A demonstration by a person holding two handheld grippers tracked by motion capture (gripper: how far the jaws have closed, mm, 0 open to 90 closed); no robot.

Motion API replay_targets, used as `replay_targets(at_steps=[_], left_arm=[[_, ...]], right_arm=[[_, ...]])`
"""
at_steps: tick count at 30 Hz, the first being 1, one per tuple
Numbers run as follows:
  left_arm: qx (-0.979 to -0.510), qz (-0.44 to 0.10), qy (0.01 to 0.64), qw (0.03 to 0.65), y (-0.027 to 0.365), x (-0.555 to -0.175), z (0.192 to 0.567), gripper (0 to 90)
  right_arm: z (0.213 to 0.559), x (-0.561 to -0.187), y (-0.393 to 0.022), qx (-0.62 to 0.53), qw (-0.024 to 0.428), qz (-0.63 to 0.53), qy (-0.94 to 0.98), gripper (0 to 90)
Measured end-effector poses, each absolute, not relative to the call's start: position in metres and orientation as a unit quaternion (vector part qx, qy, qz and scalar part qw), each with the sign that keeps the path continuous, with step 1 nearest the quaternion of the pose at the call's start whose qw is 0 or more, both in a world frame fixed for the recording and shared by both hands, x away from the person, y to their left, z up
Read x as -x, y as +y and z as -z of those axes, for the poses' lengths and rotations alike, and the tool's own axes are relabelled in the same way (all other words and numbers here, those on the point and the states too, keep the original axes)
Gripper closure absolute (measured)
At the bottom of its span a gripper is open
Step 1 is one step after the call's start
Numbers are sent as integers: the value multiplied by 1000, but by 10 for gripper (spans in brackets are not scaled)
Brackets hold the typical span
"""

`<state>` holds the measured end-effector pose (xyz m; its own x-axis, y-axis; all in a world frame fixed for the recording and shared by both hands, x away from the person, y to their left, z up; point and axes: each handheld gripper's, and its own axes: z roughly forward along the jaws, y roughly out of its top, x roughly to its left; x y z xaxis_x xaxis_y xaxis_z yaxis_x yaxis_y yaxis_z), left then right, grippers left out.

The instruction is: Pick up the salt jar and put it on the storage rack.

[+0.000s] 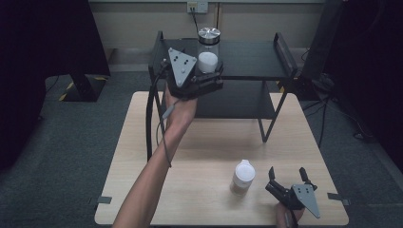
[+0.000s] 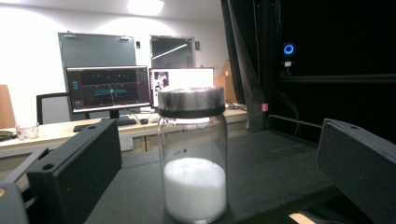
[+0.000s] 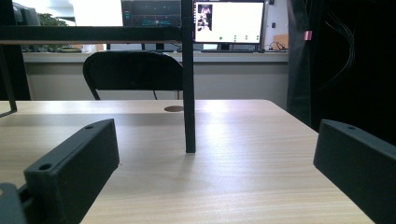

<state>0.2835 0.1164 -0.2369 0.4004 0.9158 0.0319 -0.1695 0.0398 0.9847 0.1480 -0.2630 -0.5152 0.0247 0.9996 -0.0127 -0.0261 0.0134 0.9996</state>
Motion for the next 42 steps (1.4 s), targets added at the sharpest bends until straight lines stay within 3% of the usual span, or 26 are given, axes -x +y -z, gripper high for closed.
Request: replay_targets(at_steps=[18,26,42], left_arm=[[-583,-383,397,597,133,-228,278,0],[-589,-368,395,601,145,-213,321,0],[-576,-388,437,571,145,-191,420,0]], right_arm=[[515,-148,-264,-495,514,-499,492,0],[515,-148,-263,-496,516,-497,491,0],[515,-148,-263,-495,515,-498,491,0]])
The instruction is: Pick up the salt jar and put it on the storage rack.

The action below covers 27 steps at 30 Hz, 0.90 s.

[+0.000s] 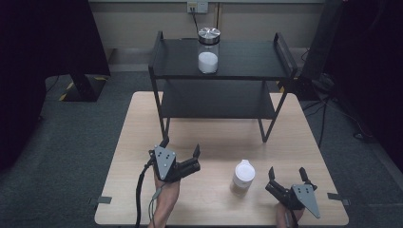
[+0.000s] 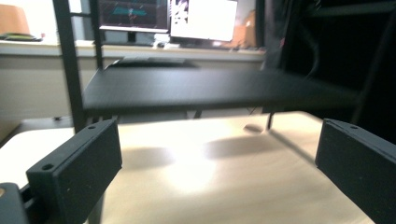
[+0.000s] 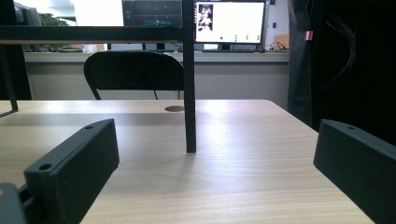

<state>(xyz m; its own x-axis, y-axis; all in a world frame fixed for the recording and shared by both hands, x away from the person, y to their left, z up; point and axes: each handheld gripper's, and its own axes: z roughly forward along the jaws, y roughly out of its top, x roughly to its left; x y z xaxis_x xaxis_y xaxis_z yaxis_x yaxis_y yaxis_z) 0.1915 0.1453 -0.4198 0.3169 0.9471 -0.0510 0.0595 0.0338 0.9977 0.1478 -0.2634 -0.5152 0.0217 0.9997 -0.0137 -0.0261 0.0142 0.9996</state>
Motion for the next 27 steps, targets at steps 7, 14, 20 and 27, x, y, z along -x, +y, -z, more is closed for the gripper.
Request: replay_targets(at_steps=[7,14,20,27], left_arm=[[-577,-413,431,558,146,-182,458,0],[-565,-425,446,549,145,-179,479,0],[-554,-440,456,540,149,-183,490,0],[-533,-440,470,549,149,-180,502,0]], right_arm=[[515,-148,-263,-495,516,-497,492,0],[515,-148,-263,-495,515,-497,492,0],[515,-148,-263,-495,515,-498,492,0],[515,-148,-263,-495,516,-497,492,0]])
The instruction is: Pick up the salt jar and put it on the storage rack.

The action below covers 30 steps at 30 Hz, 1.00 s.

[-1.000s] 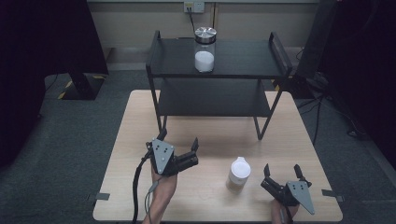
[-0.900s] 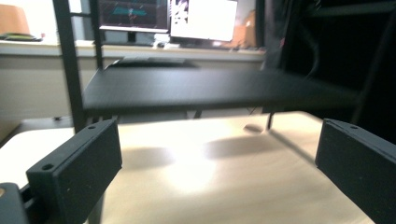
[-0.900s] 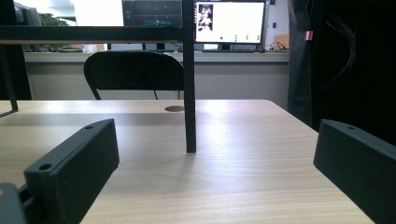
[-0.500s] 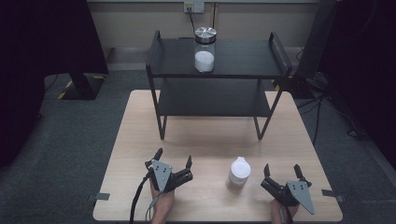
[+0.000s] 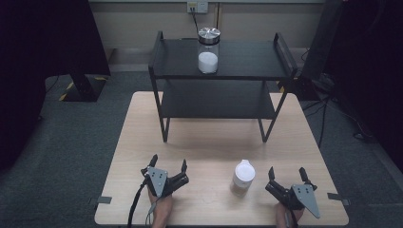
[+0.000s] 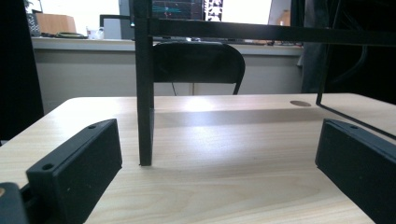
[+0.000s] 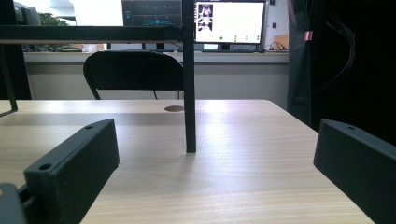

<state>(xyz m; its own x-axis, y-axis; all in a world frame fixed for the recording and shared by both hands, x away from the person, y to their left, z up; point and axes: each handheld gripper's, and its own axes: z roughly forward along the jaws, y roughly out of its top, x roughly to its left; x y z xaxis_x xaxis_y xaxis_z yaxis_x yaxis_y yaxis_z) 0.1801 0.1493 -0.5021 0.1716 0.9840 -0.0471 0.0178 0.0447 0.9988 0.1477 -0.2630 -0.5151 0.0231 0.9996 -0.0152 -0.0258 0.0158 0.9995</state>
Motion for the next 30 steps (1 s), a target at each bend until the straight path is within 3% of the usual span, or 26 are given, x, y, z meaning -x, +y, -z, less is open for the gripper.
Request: replay_targets(at_steps=[30], left_arm=[[-523,-471,465,537,135,-175,517,0]], right_arm=[[515,-148,-263,-495,516,-497,491,0]])
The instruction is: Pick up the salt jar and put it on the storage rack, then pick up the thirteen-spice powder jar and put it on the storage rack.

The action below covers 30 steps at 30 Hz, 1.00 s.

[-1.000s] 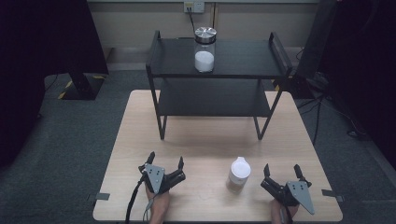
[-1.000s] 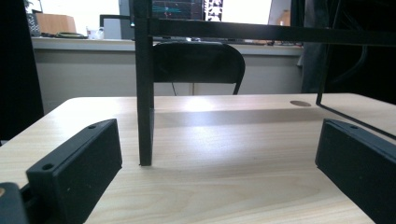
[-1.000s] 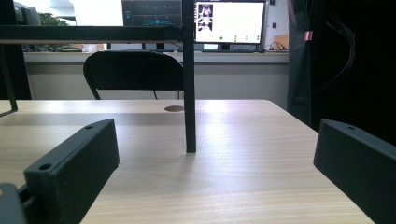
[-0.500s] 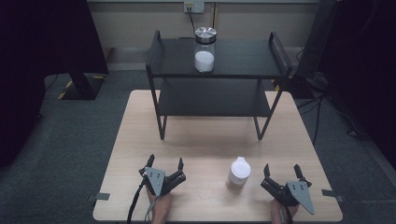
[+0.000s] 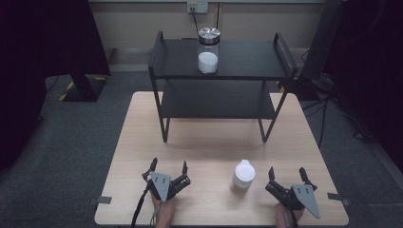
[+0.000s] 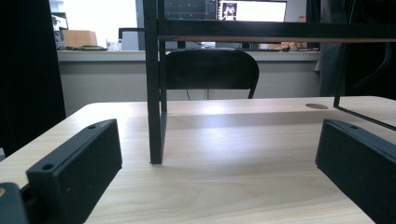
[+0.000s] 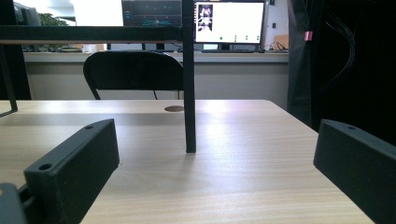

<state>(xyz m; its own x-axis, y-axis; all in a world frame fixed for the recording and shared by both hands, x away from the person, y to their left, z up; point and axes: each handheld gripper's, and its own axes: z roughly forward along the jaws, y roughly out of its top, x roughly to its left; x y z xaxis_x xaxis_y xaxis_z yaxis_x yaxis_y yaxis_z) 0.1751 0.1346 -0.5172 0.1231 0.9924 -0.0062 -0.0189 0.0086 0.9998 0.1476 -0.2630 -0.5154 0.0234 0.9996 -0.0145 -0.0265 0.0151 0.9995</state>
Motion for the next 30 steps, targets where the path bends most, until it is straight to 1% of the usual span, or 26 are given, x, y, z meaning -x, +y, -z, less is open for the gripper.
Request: replay_targets(at_steps=[30], left_arm=[[-526,-468,462,540,137,-175,517,0]], right_arm=[[515,-148,-263,-496,516,-497,491,0]])
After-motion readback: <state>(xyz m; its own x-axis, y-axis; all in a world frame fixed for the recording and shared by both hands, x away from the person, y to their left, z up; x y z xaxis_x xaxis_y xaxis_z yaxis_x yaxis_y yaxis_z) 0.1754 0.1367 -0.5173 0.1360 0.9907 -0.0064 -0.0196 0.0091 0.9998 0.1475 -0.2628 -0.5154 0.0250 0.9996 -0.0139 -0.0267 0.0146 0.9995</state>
